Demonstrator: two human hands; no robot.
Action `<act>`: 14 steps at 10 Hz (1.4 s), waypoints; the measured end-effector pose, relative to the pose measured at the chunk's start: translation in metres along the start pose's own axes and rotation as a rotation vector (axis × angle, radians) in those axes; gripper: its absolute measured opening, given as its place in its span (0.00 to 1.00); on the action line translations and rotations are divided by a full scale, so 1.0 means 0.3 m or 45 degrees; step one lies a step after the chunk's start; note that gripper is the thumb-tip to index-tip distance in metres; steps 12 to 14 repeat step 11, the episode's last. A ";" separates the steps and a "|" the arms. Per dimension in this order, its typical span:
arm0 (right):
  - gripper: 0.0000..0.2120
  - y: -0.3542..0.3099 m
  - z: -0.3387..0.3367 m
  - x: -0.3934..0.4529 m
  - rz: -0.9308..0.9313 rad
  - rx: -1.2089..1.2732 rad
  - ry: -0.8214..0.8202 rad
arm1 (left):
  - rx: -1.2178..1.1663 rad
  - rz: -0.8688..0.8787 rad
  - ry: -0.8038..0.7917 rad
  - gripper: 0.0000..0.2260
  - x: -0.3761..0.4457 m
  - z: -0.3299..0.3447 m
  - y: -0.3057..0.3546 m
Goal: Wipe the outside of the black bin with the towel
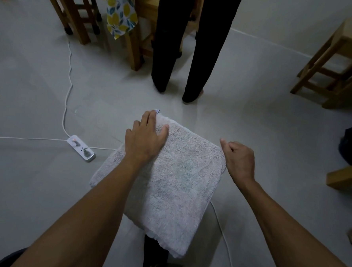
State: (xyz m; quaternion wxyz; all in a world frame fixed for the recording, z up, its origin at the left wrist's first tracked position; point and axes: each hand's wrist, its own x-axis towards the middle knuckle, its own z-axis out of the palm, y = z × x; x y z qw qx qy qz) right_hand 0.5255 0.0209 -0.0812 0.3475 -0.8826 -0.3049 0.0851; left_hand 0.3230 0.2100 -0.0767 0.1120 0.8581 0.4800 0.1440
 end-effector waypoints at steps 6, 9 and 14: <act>0.11 -0.018 -0.029 0.014 -0.159 -0.218 -0.131 | 0.241 0.728 0.026 0.14 0.020 -0.007 0.067; 0.15 -0.025 -0.027 0.017 -0.154 -0.283 -0.168 | 0.172 0.583 -0.067 0.16 0.026 0.007 0.084; 0.16 -0.082 -0.066 0.013 -0.273 -0.642 -0.192 | 0.199 0.530 -0.286 0.25 -0.031 -0.086 0.059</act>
